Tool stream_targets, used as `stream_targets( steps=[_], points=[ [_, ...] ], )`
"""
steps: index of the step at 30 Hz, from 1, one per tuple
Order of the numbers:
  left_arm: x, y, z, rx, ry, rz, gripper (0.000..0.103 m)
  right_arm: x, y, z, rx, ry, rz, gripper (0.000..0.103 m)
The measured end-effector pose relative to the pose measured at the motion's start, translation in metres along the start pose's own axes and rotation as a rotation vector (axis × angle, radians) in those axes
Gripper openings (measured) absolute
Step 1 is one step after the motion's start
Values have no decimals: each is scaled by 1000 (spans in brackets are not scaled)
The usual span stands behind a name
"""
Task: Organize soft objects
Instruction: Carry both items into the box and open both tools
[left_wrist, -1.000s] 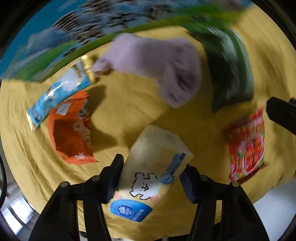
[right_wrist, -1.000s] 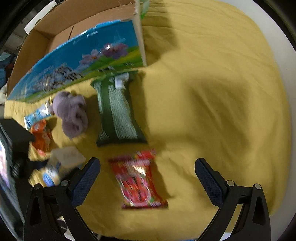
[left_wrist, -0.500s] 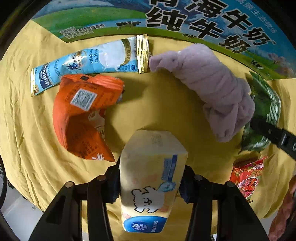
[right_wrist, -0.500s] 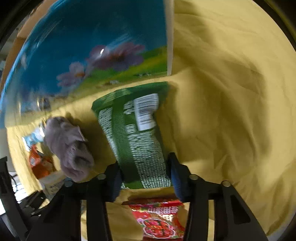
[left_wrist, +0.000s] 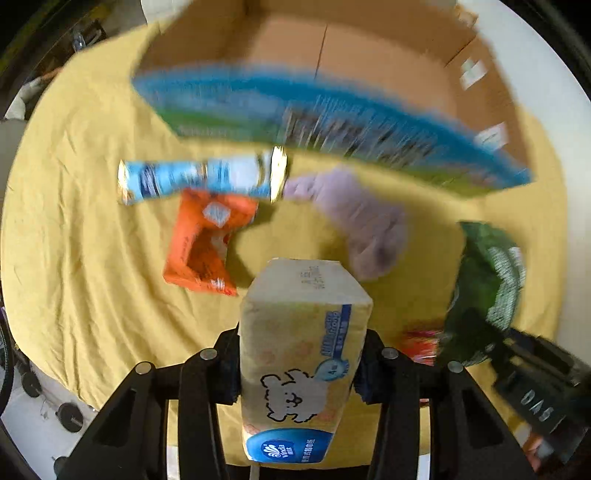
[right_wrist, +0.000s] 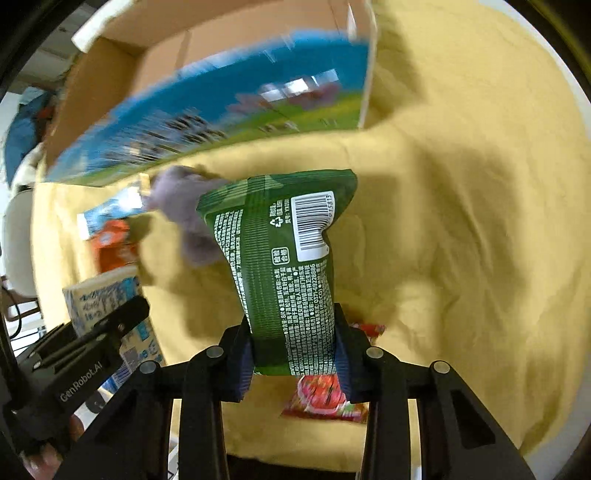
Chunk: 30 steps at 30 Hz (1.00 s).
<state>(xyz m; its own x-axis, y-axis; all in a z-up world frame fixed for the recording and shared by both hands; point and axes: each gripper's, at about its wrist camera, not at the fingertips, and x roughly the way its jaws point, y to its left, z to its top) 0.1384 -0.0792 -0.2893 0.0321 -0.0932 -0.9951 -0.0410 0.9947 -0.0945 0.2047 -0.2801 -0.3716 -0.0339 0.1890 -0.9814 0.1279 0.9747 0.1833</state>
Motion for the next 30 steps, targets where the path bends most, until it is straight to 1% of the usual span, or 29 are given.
stream_targets(
  steps=[2,4,6,7,9,10,12,15,17,21,22,25,26,30],
  points=[
    [-28,-4,3,13,-39,-7,41,-21,3,-1,-14,-30,25,38],
    [-55,-13,14,23,-81,-34,41,-46,13,-2,-31,-67,47,38],
    [-77,-17,33,37,-107,-47,41,-75,16,1,-42,-100,79,38],
    [-79,-18,52,40,-122,-60,41,-82,18,2,-47,-113,83,38],
    [-94,-25,72,50,-146,-72,41,-104,20,13,-52,-148,87,38],
    [-86,-20,81,51,-156,-76,41,-113,17,19,-53,-163,89,38],
    [-90,-24,105,56,-160,-85,41,-131,16,35,-41,-182,106,38],
    [-77,-18,151,52,-142,-99,41,-149,21,59,-40,-223,86,38],
    [-73,-16,175,39,-117,-112,41,-149,32,72,-35,-239,77,38],
    [-44,-18,224,42,-57,-130,42,-140,45,119,-14,-237,37,38],
    [-38,-18,235,41,-41,-139,42,-138,44,125,-8,-237,28,38],
    [-15,-20,262,52,0,-149,42,-118,49,157,12,-230,-13,38],
    [-9,-20,268,52,13,-151,42,-105,51,162,16,-227,-18,38],
    [23,-23,295,53,74,-189,42,-68,58,203,42,-192,-38,38]
  ],
)
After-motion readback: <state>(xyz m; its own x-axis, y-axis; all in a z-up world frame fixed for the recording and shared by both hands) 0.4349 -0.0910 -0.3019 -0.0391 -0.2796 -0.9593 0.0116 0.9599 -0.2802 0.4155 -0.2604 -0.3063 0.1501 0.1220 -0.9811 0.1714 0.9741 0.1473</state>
